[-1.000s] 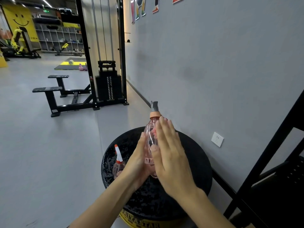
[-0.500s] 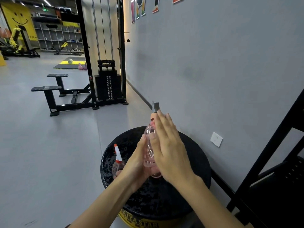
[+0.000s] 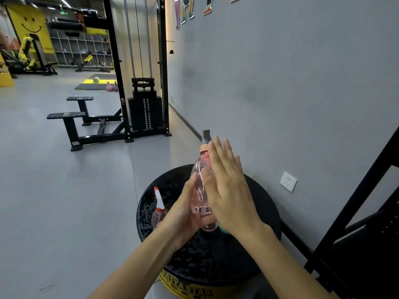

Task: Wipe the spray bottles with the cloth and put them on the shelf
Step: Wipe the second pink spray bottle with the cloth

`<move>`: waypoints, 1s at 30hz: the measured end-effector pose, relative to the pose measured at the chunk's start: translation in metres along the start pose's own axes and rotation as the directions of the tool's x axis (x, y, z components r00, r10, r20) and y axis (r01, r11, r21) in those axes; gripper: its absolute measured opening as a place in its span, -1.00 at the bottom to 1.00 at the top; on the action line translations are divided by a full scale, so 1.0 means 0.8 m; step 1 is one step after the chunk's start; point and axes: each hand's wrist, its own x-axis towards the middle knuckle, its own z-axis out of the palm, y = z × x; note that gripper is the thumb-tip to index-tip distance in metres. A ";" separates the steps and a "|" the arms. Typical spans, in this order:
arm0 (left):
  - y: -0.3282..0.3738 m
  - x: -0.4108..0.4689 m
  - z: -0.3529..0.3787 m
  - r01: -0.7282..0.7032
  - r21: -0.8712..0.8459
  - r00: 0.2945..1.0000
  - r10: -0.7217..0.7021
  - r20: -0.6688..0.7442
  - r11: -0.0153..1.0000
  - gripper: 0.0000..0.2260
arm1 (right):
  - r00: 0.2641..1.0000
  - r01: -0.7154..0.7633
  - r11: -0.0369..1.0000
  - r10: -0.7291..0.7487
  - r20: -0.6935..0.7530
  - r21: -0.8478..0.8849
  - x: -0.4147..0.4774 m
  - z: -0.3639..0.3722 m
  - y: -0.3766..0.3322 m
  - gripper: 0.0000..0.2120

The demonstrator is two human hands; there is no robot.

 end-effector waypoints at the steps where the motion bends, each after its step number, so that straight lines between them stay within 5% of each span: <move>1: -0.001 0.001 -0.002 -0.003 -0.004 1.000 0.003 -0.010 1.000 -0.60 | 1.000 0.006 1.000 -0.006 0.004 -0.005 0.000 0.001 -0.001 -0.48; 8: 0.000 0.002 -0.006 -0.001 -0.048 0.998 -0.002 -0.057 0.999 -0.59 | 0.999 0.038 0.999 -0.038 0.019 -0.012 -0.043 0.012 -0.014 -0.47; 12: -0.002 0.004 -0.006 0.023 -0.015 0.993 -0.025 -0.111 1.000 -0.39 | 1.000 0.012 0.999 -0.012 0.019 -0.032 -0.046 0.015 -0.014 -0.46; 22: -0.005 0.002 0.002 -0.018 -0.045 0.998 0.015 -0.060 0.999 -0.65 | 0.999 -0.036 0.999 0.035 0.026 0.035 -0.011 0.007 -0.002 -0.45; 30: 0.003 0.002 -0.005 -0.045 -0.016 0.992 0.043 -0.121 0.999 -0.52 | 0.998 0.064 0.996 -0.064 0.005 -0.058 -0.062 0.029 -0.016 -0.46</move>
